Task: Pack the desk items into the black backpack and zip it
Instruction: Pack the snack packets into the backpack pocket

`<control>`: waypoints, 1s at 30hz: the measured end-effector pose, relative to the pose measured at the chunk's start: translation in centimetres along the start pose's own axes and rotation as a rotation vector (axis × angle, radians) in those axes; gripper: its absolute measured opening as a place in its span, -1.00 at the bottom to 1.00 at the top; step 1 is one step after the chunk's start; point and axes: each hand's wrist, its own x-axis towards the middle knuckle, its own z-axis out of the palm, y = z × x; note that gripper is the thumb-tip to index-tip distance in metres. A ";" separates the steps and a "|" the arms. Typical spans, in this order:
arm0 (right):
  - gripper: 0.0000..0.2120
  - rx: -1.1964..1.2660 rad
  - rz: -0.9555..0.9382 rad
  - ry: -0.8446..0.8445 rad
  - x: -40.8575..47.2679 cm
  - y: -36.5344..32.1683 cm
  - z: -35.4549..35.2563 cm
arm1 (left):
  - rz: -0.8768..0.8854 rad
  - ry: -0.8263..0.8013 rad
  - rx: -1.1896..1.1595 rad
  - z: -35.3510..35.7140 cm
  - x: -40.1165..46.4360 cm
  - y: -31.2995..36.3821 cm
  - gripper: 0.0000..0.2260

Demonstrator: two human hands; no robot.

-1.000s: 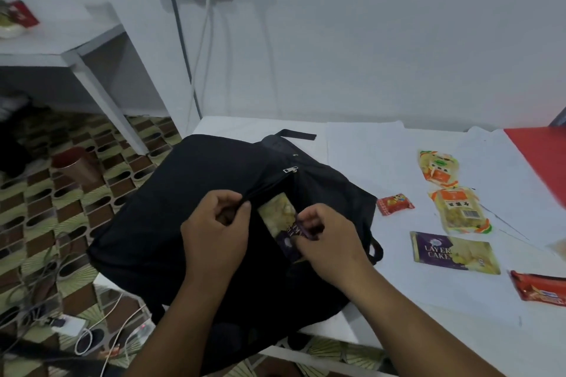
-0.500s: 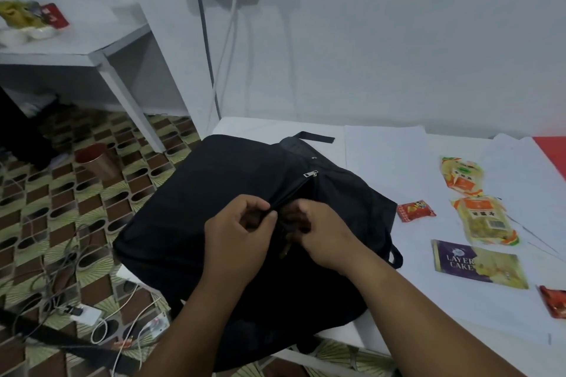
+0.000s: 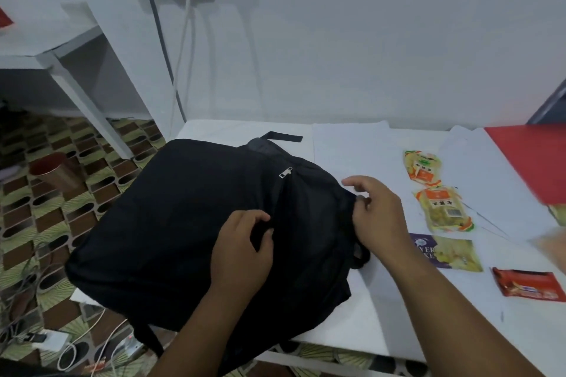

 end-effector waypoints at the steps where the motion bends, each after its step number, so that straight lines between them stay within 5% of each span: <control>1: -0.58 -0.141 0.010 -0.025 0.6 1.3 -0.6 | 0.037 0.018 0.049 0.8 -0.2 -0.3 -0.79; 5: -0.65 -0.532 0.095 -0.260 1.1 5.1 -0.9 | 0.080 0.034 0.118 2.4 -1.2 -1.4 -0.68; 8: -0.65 -0.554 0.109 -0.175 1.0 5.6 -0.4 | 0.080 0.045 0.111 2.4 -1.2 -1.6 -0.66; 13: -0.71 -0.147 0.103 0.086 0.1 4.4 -0.4 | 0.057 0.123 0.007 1.9 -1.1 -1.3 -0.79; 17: -0.75 0.109 0.013 0.155 -1.1 -0.8 -0.2 | -0.268 0.140 -0.317 0.1 0.1 -0.1 -0.77; 21: -0.80 0.158 -0.014 -0.029 -2.2 -5.5 1.9 | -0.387 0.126 -0.513 -1.8 1.3 0.2 -0.77; 30: -0.84 0.155 0.083 -0.308 -3.3 -6.7 6.8 | -0.301 0.138 -0.551 -4.6 1.7 1.2 -0.78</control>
